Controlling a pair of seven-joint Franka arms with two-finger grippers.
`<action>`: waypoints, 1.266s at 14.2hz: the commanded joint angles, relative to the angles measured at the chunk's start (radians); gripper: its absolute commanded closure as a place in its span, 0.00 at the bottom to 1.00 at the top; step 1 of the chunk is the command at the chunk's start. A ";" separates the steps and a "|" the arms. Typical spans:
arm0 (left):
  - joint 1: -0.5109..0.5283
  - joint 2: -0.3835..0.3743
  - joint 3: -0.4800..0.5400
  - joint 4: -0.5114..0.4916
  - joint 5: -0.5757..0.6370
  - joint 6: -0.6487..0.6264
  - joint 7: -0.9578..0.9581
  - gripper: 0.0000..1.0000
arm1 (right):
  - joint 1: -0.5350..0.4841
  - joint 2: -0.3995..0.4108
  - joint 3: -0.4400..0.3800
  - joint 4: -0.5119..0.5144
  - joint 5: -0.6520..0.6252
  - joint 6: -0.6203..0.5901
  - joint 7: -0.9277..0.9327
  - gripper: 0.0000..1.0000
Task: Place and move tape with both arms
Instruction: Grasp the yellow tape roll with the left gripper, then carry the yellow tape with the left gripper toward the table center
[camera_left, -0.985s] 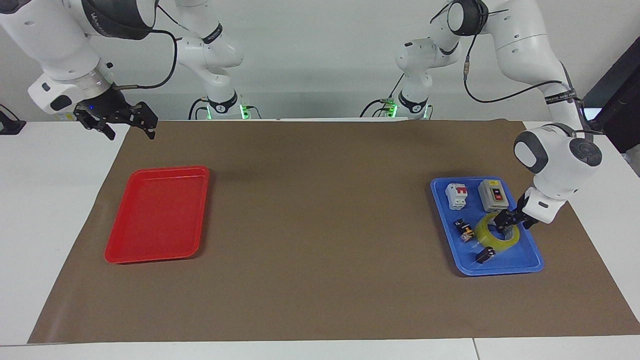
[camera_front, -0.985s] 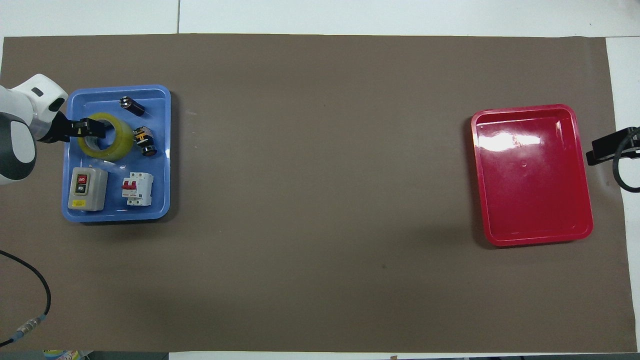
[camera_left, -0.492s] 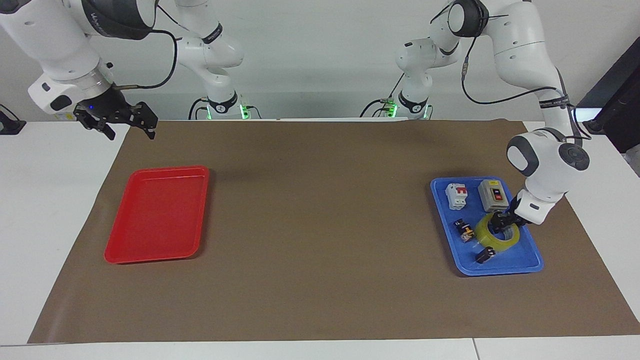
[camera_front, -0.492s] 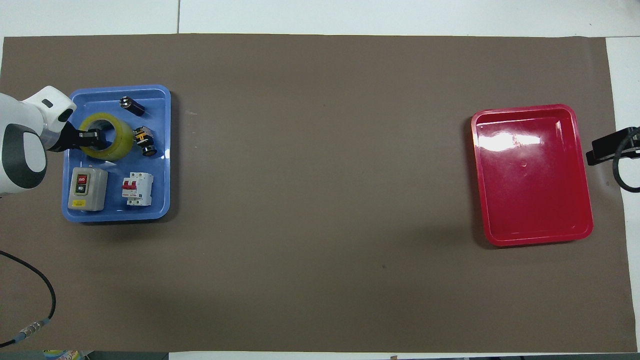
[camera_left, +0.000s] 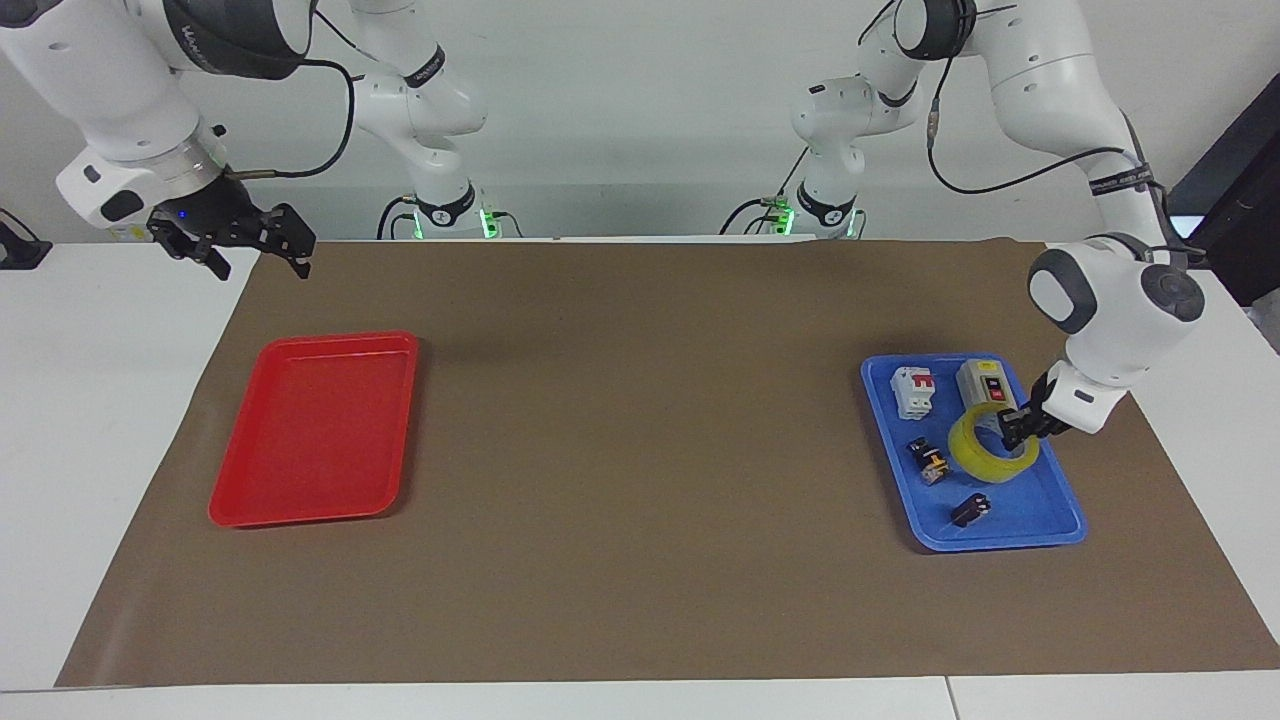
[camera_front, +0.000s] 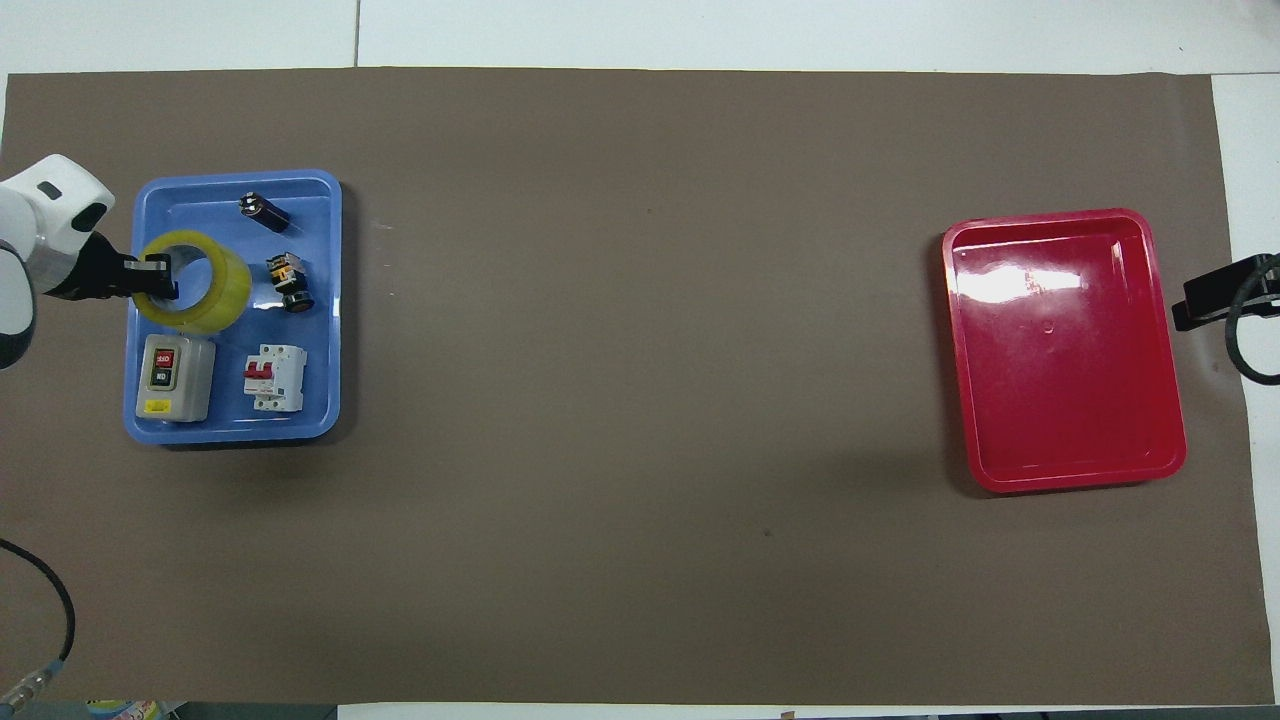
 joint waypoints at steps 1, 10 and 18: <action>-0.031 -0.111 -0.001 0.008 -0.018 -0.111 0.003 1.00 | -0.013 -0.013 0.009 -0.017 0.004 0.008 -0.014 0.00; -0.497 -0.125 0.000 -0.131 0.091 0.079 -0.697 1.00 | -0.014 -0.013 0.009 -0.017 0.004 0.008 -0.014 0.00; -0.791 0.005 0.000 -0.064 0.130 0.154 -0.994 1.00 | -0.017 -0.013 0.009 -0.017 0.004 0.009 -0.014 0.00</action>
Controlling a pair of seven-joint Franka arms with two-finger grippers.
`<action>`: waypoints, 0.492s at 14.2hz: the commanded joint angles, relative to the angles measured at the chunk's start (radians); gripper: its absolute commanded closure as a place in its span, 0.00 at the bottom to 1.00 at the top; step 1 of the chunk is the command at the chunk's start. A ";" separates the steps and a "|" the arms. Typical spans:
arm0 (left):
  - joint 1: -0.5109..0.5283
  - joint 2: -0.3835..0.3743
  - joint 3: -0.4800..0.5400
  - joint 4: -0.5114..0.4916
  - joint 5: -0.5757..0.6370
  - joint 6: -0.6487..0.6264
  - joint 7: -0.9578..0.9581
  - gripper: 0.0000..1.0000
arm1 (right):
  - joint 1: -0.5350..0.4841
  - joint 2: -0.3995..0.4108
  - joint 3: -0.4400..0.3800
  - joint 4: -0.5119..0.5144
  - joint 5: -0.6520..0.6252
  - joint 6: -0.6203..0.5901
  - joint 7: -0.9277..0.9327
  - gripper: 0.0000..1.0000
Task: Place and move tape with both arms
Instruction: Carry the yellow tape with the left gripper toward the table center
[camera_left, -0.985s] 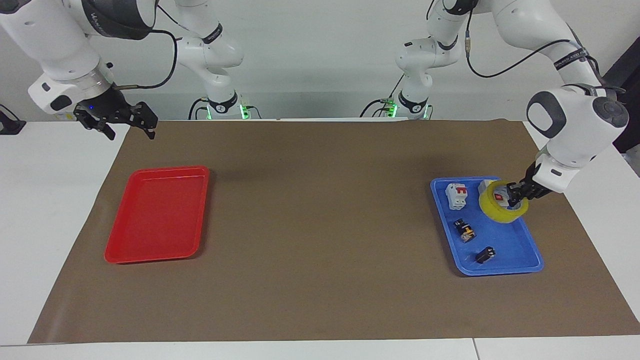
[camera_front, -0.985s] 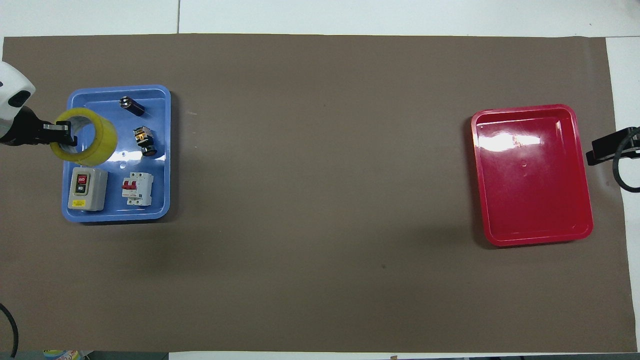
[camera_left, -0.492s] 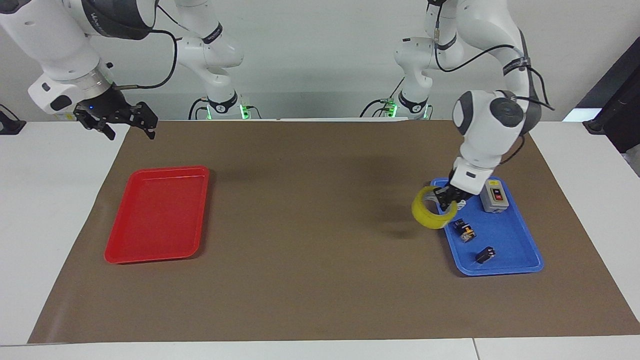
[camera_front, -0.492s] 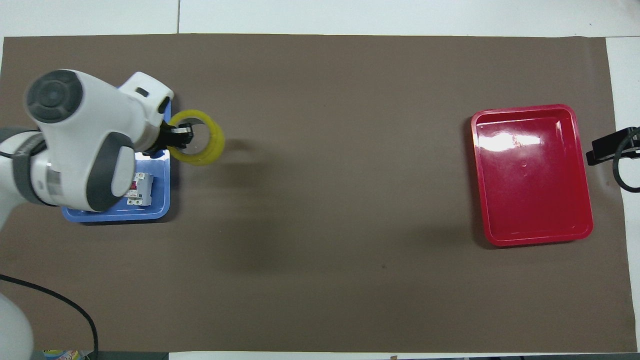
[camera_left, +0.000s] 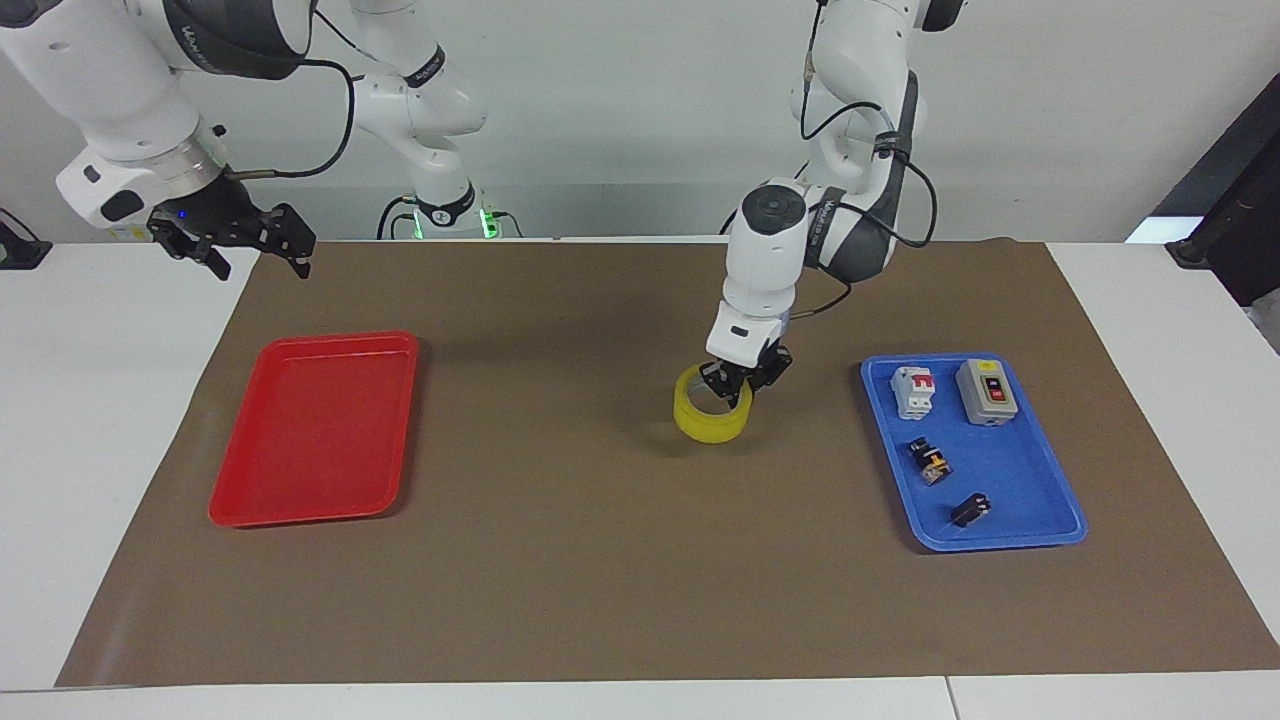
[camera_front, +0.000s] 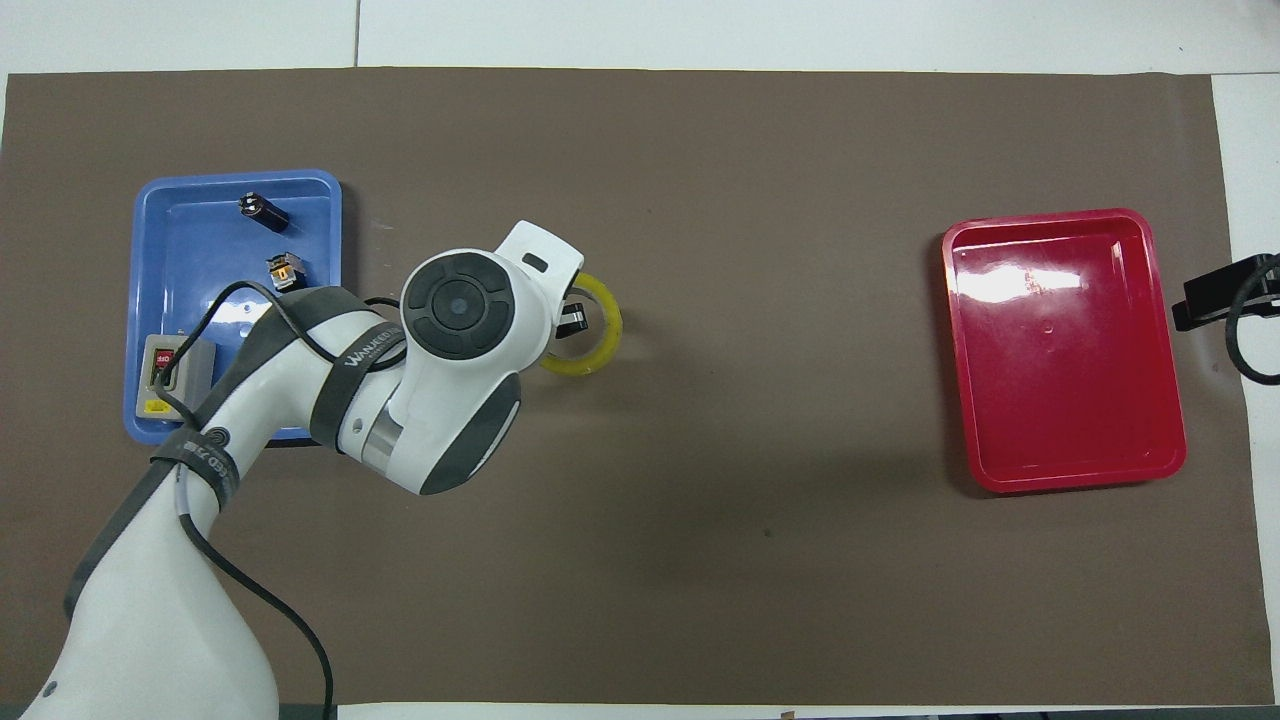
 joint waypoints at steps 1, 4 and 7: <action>-0.077 0.100 0.021 0.092 0.031 0.013 -0.099 1.00 | -0.016 -0.013 0.009 -0.017 0.004 0.008 -0.014 0.00; -0.105 0.151 0.018 0.099 0.032 0.071 -0.113 1.00 | -0.013 -0.013 0.009 -0.017 0.004 0.008 -0.014 0.00; -0.137 0.191 0.018 0.085 0.031 0.064 -0.113 1.00 | -0.014 -0.013 0.009 -0.017 0.004 0.008 -0.014 0.00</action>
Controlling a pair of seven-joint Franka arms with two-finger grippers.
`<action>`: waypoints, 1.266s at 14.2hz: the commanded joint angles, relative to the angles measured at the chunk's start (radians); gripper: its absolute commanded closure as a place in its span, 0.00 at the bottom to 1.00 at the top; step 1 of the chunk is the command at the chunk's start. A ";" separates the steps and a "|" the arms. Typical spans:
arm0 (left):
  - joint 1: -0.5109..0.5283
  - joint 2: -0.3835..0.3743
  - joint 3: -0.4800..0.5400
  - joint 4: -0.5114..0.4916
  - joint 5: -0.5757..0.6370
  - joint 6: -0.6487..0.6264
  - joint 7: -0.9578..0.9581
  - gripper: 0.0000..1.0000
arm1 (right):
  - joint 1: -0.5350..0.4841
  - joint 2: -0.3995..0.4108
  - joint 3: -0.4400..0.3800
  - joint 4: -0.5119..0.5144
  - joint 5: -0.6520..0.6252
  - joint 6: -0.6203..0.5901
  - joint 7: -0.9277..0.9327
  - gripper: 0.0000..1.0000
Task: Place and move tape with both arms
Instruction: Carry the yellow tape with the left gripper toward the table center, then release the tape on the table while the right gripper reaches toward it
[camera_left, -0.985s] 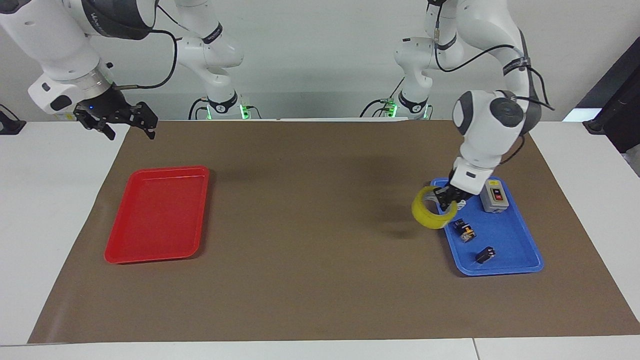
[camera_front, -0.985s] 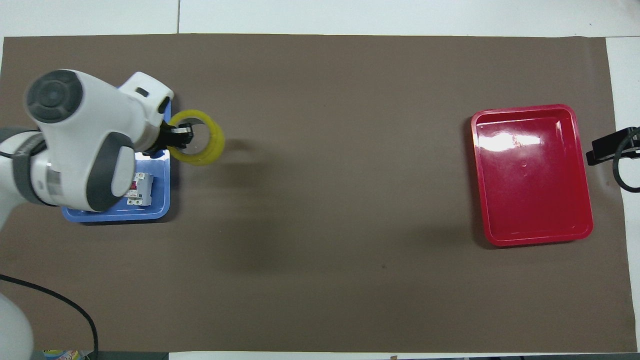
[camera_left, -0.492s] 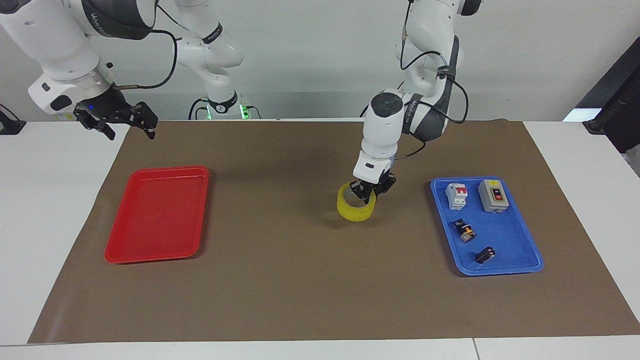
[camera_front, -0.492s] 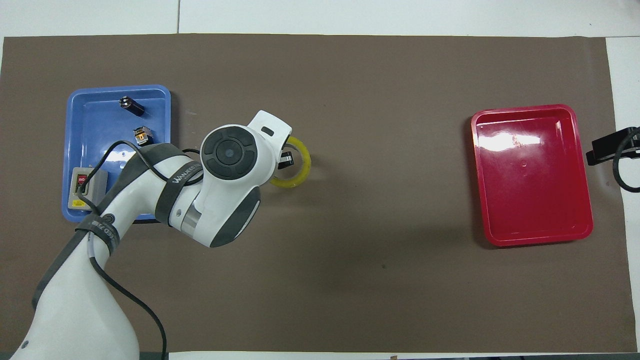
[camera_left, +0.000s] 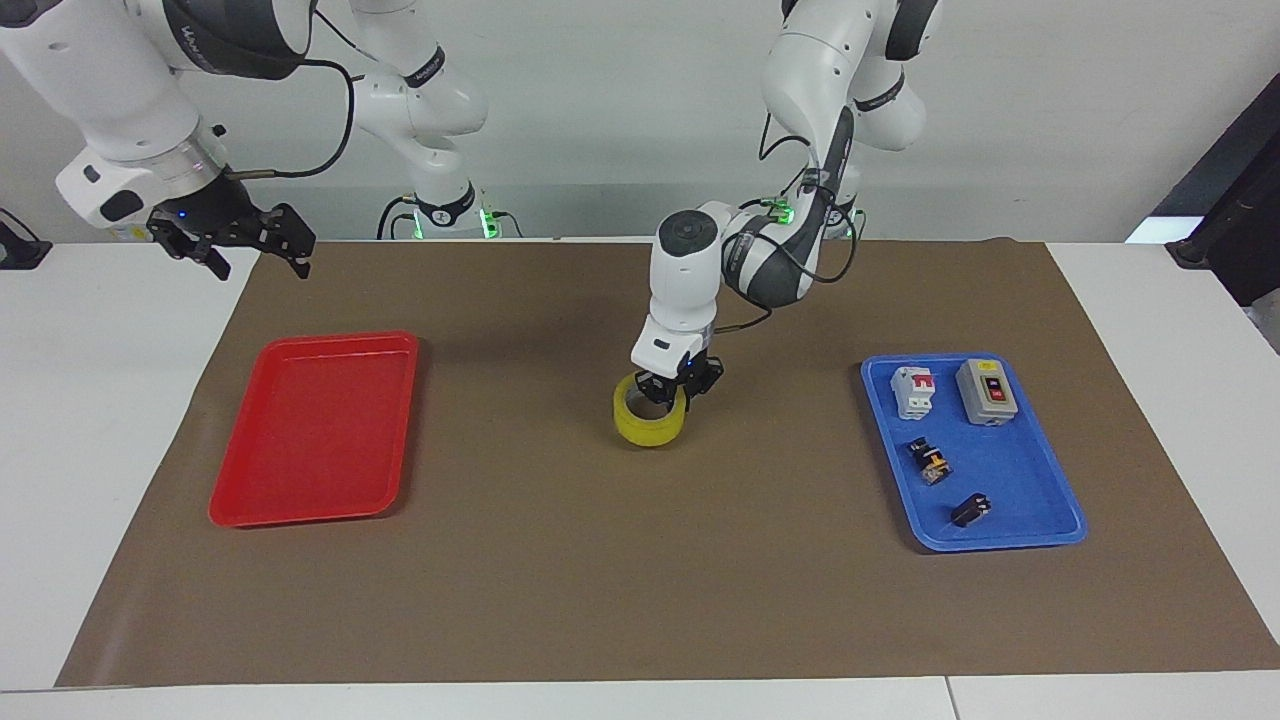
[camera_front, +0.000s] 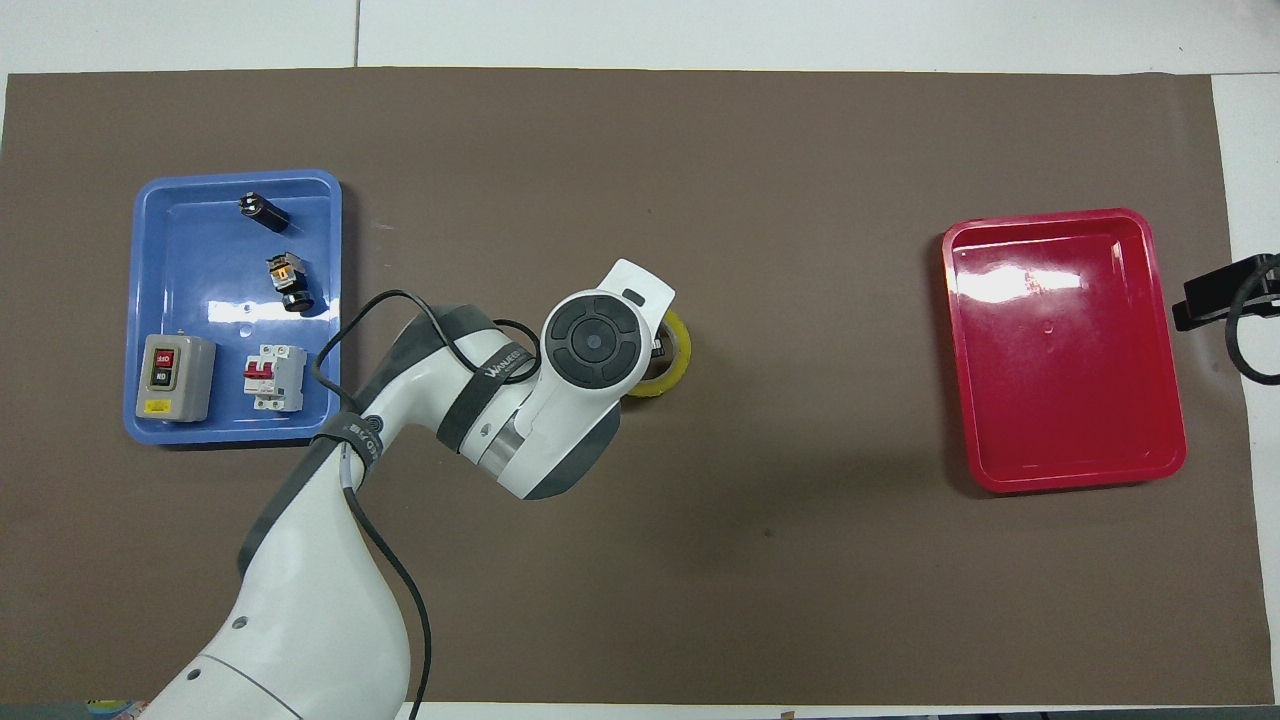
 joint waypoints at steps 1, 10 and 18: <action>-0.023 0.014 0.017 0.015 0.026 -0.001 -0.024 0.98 | -0.014 -0.013 0.009 -0.017 0.004 0.008 -0.014 0.00; 0.145 -0.305 0.015 -0.157 0.024 -0.114 0.048 0.00 | -0.003 -0.016 0.015 -0.027 0.004 0.003 -0.036 0.00; 0.499 -0.435 0.014 -0.158 -0.060 -0.280 0.542 0.00 | 0.331 0.161 0.090 -0.116 0.059 0.429 0.413 0.00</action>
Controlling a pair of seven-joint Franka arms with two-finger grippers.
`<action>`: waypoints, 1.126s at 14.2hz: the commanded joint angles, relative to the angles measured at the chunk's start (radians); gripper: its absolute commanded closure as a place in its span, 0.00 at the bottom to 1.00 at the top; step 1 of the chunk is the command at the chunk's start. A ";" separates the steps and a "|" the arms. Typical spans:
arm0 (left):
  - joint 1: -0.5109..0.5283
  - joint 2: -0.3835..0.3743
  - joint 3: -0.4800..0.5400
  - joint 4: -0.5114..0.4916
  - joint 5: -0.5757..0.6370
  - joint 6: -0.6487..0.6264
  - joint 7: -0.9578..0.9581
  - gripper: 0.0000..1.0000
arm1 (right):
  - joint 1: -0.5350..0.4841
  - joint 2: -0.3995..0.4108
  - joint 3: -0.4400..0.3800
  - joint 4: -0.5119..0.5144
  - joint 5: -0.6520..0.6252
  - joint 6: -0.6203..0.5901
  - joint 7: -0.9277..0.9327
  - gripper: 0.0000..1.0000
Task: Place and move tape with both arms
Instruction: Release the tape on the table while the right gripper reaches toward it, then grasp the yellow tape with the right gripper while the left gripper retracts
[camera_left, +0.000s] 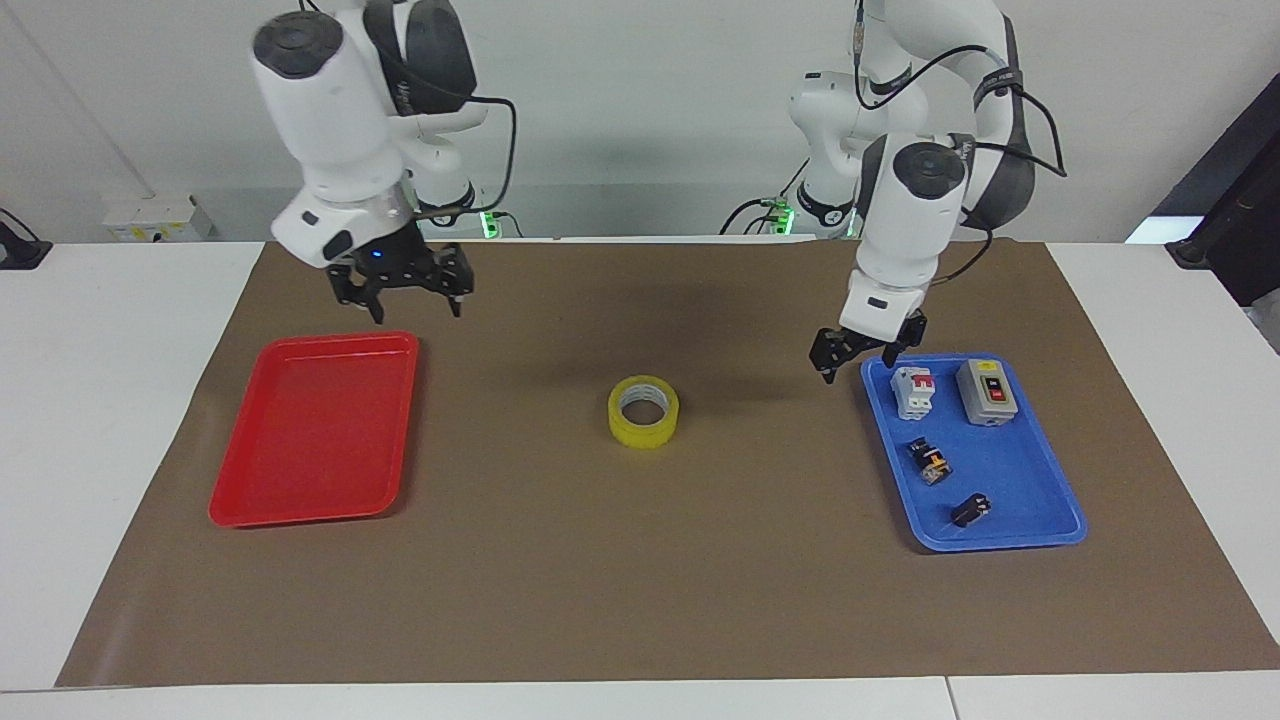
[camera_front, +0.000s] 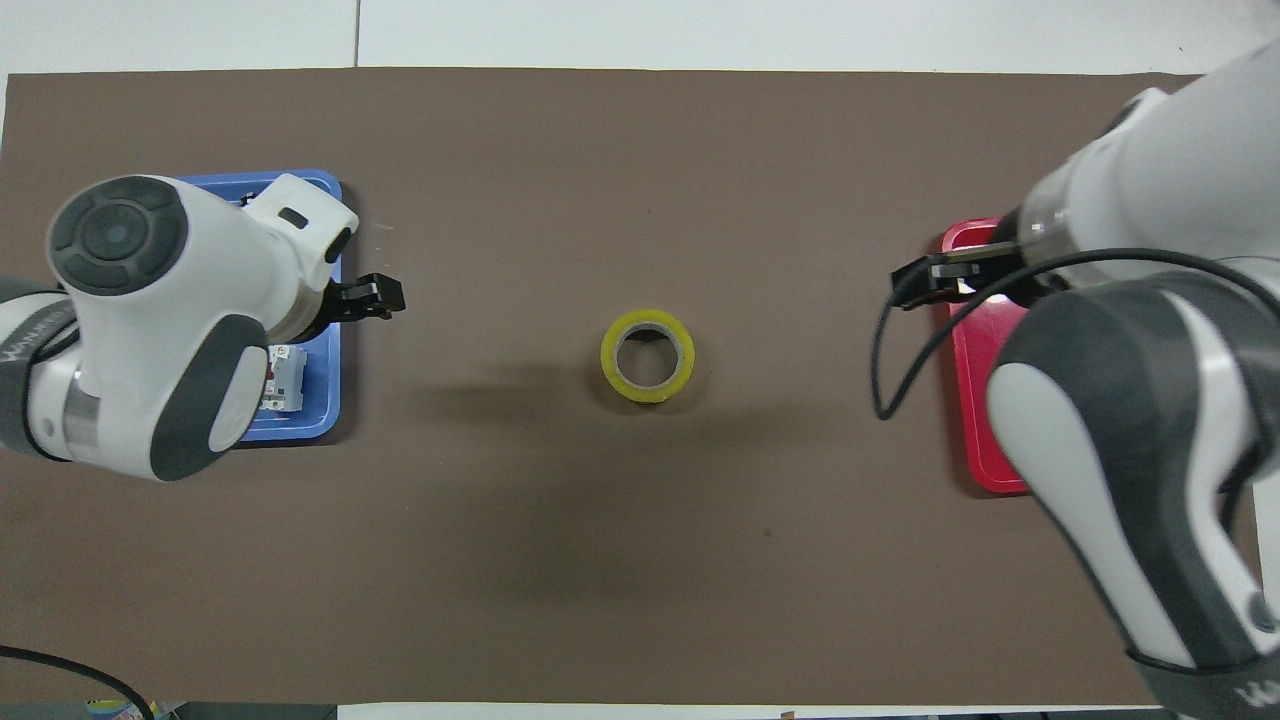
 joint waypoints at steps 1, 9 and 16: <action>0.113 -0.063 -0.012 -0.025 -0.070 -0.027 0.124 0.00 | 0.081 0.123 -0.007 0.001 0.022 0.158 0.120 0.00; 0.280 -0.051 0.001 0.265 -0.124 -0.326 0.396 0.00 | 0.250 0.363 -0.007 -0.007 0.021 0.445 0.334 0.00; 0.303 -0.044 0.002 0.343 -0.120 -0.468 0.459 0.00 | 0.259 0.326 -0.007 -0.112 0.010 0.453 0.304 0.00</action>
